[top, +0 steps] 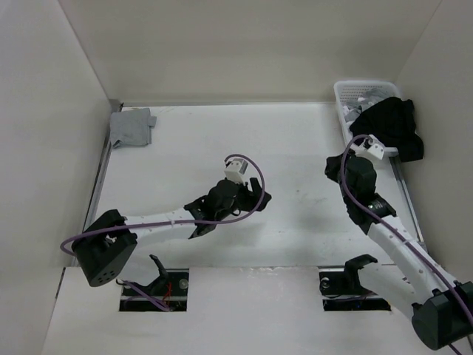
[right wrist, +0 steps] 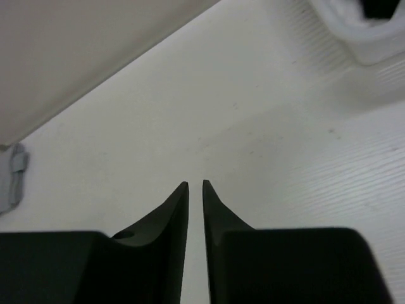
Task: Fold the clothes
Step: Grab the tank top from the pile
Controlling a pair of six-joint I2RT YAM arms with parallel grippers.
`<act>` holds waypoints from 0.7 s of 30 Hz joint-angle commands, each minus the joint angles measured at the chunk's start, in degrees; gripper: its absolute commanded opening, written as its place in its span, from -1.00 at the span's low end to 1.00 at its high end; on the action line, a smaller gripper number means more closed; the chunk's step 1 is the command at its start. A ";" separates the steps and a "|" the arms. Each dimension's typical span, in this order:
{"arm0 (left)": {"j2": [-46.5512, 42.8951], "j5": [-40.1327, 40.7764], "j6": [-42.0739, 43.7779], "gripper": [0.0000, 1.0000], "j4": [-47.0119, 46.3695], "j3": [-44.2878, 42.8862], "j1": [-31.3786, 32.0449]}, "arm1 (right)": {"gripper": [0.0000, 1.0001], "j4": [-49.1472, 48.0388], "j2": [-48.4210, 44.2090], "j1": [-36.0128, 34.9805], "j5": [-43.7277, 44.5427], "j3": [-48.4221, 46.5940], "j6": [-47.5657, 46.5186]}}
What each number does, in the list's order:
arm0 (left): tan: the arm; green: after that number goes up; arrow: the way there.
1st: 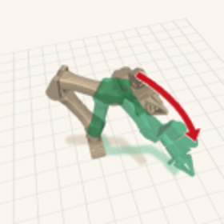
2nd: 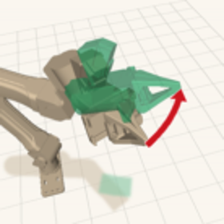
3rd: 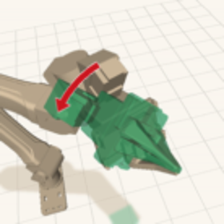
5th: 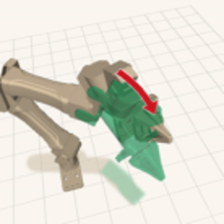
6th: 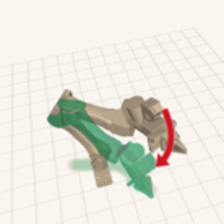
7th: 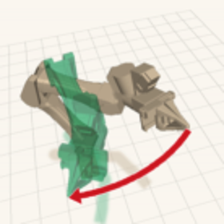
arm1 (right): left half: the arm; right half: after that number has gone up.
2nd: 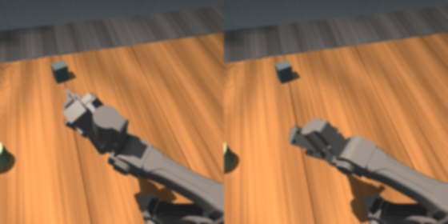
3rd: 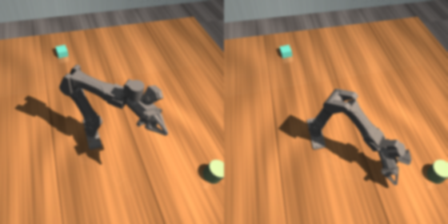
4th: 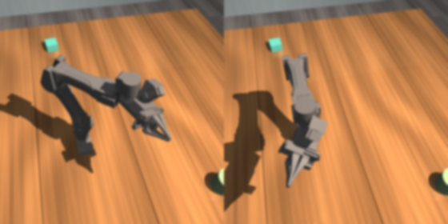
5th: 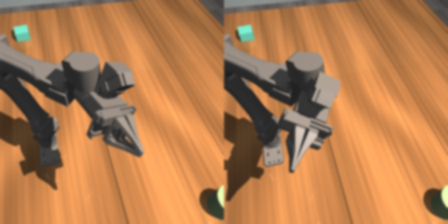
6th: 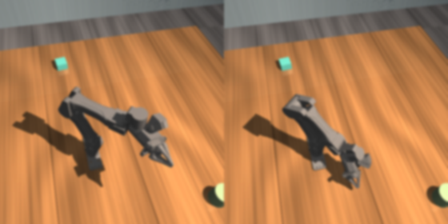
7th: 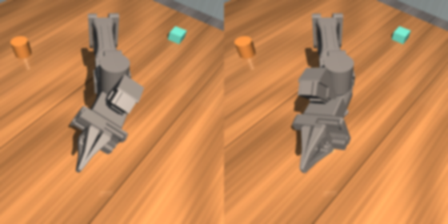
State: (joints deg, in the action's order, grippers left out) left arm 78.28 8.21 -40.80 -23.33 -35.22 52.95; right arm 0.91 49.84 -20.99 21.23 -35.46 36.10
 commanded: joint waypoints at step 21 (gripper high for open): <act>-0.06 -0.03 6.08 0.01 -11.82 5.60 2.03 | 0.22 2.96 39.25 39.84 1.99 -31.05 -5.34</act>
State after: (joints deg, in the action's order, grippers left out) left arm 77.62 8.54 -34.68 -30.74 -30.52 55.86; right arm 5.98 85.38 14.74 27.16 -60.71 31.31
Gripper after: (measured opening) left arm 0.499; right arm 0.605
